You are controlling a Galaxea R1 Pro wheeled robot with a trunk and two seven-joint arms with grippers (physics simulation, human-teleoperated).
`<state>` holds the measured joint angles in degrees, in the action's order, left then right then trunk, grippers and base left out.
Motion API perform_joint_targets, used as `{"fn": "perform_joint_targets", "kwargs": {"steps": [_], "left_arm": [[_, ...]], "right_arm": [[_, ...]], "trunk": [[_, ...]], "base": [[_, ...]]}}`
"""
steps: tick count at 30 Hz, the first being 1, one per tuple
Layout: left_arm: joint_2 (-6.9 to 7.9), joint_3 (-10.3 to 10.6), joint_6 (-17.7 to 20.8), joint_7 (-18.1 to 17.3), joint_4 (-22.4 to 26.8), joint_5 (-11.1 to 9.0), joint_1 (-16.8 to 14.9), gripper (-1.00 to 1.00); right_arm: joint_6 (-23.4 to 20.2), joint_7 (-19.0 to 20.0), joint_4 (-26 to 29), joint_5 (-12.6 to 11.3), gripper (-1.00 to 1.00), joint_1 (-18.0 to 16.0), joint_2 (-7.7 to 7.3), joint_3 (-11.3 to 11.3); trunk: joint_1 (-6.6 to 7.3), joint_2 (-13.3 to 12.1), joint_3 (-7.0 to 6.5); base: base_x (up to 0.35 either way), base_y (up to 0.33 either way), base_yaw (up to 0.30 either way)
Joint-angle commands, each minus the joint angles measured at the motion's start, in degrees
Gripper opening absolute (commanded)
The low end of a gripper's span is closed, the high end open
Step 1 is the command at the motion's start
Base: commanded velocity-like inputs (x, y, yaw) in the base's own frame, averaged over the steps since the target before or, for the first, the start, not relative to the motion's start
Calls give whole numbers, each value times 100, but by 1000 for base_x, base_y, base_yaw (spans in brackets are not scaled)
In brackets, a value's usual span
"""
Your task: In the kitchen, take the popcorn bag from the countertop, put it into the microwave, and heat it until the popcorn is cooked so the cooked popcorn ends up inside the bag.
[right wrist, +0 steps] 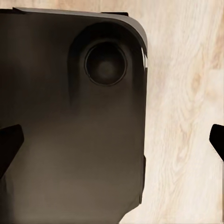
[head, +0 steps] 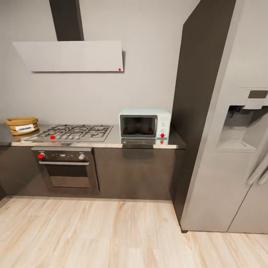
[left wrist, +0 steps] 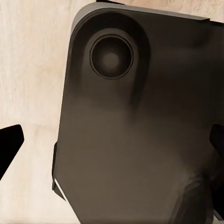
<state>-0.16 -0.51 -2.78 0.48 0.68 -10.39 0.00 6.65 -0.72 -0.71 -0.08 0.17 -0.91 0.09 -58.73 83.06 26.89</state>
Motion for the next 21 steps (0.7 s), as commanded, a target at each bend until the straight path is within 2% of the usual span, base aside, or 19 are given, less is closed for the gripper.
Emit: {"fn": "perform_joint_targets", "kwargs": {"steps": [1,9,21], "left_arm": [[-1,-2,-12,5,2,-33,0,100],[-1,1,-14,6,2,-46,0,100],[-1,7,23,5,2,-13,0,100]], "right_arm": [[29,-7,-6,0,100,-2,-2,1],[27,-4,-8,8,100,0,-4,15],[29,1,-6,8,100,1,-6,16]], "trunk": [[0,2,4],[0,2,4],[0,2,4]], "base": [[0,0,82],[21,0,11],[307,0,0]]}}
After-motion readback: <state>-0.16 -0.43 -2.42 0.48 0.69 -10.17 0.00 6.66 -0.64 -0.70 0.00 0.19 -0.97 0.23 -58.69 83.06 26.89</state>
